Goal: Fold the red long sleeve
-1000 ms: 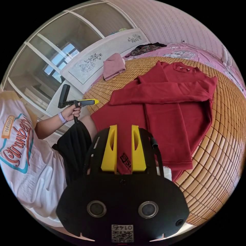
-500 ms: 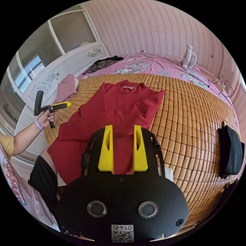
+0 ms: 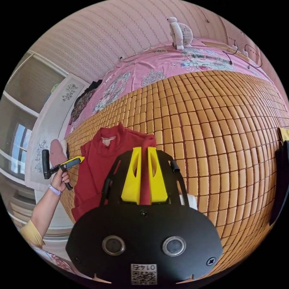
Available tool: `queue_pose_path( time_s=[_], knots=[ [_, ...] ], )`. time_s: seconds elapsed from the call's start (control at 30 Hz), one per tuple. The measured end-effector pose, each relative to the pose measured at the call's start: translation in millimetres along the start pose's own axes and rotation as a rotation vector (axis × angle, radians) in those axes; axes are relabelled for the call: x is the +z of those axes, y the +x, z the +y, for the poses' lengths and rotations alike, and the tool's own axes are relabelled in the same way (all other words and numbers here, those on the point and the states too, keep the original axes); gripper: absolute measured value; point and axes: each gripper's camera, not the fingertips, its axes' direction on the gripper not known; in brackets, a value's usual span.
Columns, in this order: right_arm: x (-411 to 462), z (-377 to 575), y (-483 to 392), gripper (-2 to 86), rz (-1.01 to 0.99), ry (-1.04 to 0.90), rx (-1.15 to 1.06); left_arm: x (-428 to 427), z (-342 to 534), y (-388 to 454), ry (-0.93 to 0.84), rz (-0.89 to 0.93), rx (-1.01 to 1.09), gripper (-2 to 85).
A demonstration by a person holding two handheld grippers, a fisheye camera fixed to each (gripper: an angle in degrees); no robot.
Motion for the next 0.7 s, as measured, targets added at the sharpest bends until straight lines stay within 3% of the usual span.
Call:
queue_pose_path(
  time_s=[0.2,0.4,0.5,0.57,0.7],
  knots=[
    [-96.4,-0.4,-7.2,2.7,-0.122,0.203,-0.128,-110.8,33.8,-9.7,0.249,0.280,0.070,-0.6],
    [-209.7,115.0,-21.7,3.3,-0.270,0.306,-0.440,-182.9,169.4,-28.7,0.289,0.294,0.212,-0.9],
    [-225.5,204.0,-18.1,4.4,-0.284,0.184,-0.513,-180.4,260.2,-62.8,0.254,0.273,0.076,-0.9],
    [-203.4,269.0,-4.3,4.9,-0.239,-0.021,-0.410,-173.0,307.7,-82.7,0.205,0.264,-0.035,-0.9],
    [-172.1,335.5,14.4,7.4,-0.175,-0.233,-0.222,-159.8,368.2,-94.5,0.149,0.275,-0.194,-0.4]
  ],
)
